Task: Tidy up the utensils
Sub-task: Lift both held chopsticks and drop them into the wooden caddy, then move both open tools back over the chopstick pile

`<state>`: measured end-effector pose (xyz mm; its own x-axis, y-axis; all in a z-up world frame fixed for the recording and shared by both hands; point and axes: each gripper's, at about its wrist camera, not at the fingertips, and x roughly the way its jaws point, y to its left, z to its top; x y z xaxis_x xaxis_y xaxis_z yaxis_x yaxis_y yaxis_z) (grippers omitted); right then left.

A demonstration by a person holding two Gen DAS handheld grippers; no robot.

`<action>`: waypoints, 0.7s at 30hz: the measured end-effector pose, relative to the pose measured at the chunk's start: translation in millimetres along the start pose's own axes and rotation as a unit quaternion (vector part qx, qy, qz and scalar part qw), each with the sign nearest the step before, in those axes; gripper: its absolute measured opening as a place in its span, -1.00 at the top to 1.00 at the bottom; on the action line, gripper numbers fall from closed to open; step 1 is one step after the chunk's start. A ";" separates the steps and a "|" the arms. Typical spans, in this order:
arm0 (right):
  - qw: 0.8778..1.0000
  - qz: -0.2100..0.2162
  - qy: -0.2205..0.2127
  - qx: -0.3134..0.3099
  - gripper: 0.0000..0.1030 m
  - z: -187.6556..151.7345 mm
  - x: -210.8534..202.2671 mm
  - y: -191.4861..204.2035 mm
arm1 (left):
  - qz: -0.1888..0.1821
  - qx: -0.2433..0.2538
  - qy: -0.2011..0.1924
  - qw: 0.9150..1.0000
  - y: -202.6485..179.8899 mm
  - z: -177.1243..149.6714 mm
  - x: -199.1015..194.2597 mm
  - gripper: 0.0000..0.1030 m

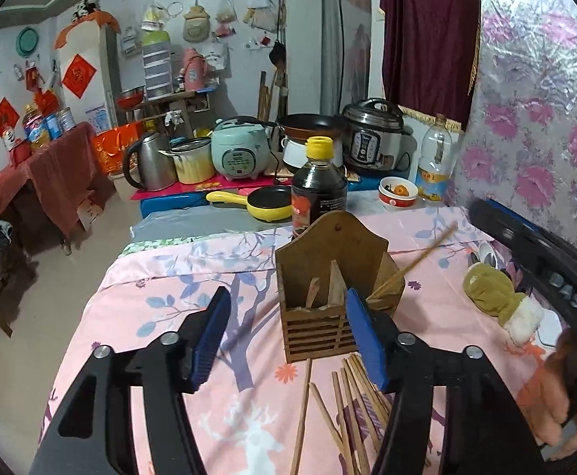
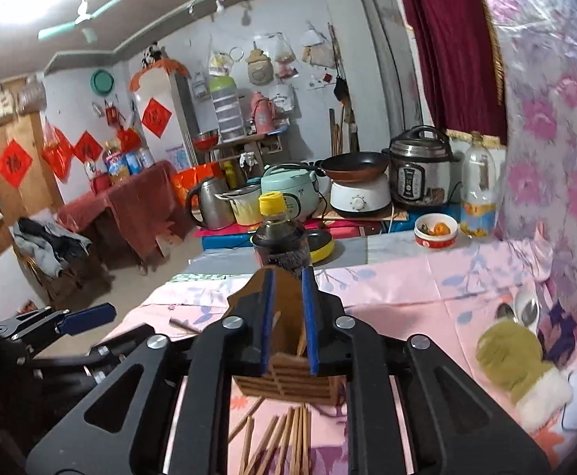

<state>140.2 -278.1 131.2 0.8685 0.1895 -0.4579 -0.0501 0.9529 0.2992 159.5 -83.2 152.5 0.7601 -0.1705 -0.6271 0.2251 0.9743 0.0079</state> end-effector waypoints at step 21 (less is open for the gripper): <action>0.987 -0.009 0.147 0.060 -0.29 -140.1 -13.0 -72.2 | 0.017 -0.052 0.110 0.992 51.4 -163.9 39.4 -0.89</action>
<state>63.4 -316.2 -1.7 0.6871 0.2496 -0.6824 0.0390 0.9251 0.3777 101.1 -15.7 0.5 0.6125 -0.1115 -0.7825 0.1287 0.9909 -0.0404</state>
